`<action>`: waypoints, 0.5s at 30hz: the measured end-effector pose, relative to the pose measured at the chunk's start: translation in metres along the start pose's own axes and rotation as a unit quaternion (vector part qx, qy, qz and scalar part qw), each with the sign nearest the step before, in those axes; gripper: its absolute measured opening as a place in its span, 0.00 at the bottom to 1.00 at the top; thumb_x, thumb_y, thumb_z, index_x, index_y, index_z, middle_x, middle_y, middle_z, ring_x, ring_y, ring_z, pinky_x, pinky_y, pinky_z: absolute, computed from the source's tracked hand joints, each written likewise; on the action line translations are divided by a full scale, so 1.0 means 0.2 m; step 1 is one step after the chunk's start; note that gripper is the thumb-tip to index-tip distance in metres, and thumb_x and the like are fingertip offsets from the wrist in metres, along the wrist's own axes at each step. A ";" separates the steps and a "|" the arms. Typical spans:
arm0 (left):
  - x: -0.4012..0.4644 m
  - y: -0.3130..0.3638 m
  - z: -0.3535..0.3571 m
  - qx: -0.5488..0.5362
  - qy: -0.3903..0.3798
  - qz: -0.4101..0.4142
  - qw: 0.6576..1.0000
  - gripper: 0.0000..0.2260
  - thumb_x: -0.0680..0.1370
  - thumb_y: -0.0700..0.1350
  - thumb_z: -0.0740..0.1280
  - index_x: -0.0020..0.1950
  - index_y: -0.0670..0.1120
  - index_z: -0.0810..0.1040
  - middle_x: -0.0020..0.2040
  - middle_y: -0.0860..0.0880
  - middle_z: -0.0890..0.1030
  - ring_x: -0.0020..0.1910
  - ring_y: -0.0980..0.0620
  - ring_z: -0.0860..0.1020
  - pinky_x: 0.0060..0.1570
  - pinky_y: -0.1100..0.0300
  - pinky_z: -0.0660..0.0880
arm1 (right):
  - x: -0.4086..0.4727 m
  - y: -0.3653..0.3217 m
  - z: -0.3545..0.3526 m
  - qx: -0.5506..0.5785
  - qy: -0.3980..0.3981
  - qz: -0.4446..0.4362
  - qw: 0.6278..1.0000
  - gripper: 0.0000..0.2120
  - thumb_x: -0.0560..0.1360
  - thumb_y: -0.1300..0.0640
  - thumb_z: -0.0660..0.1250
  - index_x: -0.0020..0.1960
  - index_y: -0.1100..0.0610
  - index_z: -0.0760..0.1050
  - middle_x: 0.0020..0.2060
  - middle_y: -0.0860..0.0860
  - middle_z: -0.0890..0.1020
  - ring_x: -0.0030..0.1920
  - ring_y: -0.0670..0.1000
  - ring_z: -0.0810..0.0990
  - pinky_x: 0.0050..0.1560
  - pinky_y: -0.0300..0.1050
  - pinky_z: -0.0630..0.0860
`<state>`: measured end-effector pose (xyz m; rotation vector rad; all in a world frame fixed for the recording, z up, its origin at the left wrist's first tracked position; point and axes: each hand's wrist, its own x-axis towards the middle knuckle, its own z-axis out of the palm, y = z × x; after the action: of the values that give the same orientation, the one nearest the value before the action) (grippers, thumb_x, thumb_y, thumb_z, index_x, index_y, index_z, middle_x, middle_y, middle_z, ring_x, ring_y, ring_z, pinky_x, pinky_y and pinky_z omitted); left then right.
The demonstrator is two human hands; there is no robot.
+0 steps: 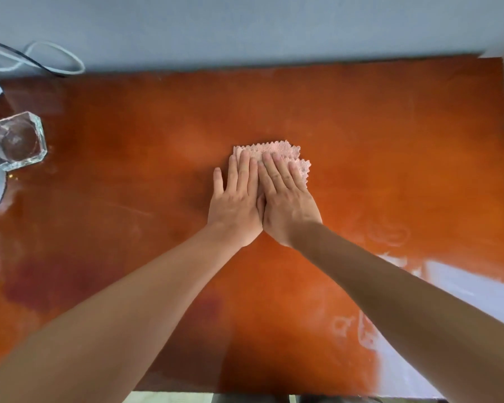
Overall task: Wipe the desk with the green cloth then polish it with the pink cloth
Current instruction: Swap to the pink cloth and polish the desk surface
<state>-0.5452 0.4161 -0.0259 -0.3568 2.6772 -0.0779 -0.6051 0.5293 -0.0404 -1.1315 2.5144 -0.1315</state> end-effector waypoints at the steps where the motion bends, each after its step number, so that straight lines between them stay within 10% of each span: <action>1: 0.07 -0.02 -0.03 0.000 0.001 0.000 1.000 0.29 0.86 0.54 0.39 0.80 0.40 0.32 0.81 0.39 0.34 0.81 0.40 0.38 0.79 0.40 0.44 | 0.07 0.02 -0.03 -0.005 0.000 0.002 1.000 0.30 0.83 0.49 0.36 0.81 0.58 0.34 0.82 0.54 0.37 0.80 0.52 0.32 0.80 0.53 0.34; 15: 0.67 -0.19 -0.28 -0.006 0.010 0.009 1.000 0.30 0.86 0.55 0.39 0.81 0.40 0.33 0.82 0.40 0.35 0.81 0.39 0.39 0.79 0.39 0.46 | 0.64 0.20 -0.30 -0.005 0.006 0.014 1.000 0.30 0.84 0.47 0.38 0.83 0.56 0.39 0.82 0.53 0.42 0.81 0.51 0.36 0.81 0.52 0.37</action>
<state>-0.6774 0.3432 -0.0270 -0.3362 2.7013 -0.0612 -0.7338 0.4573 -0.0330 -1.1016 2.5423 -0.1190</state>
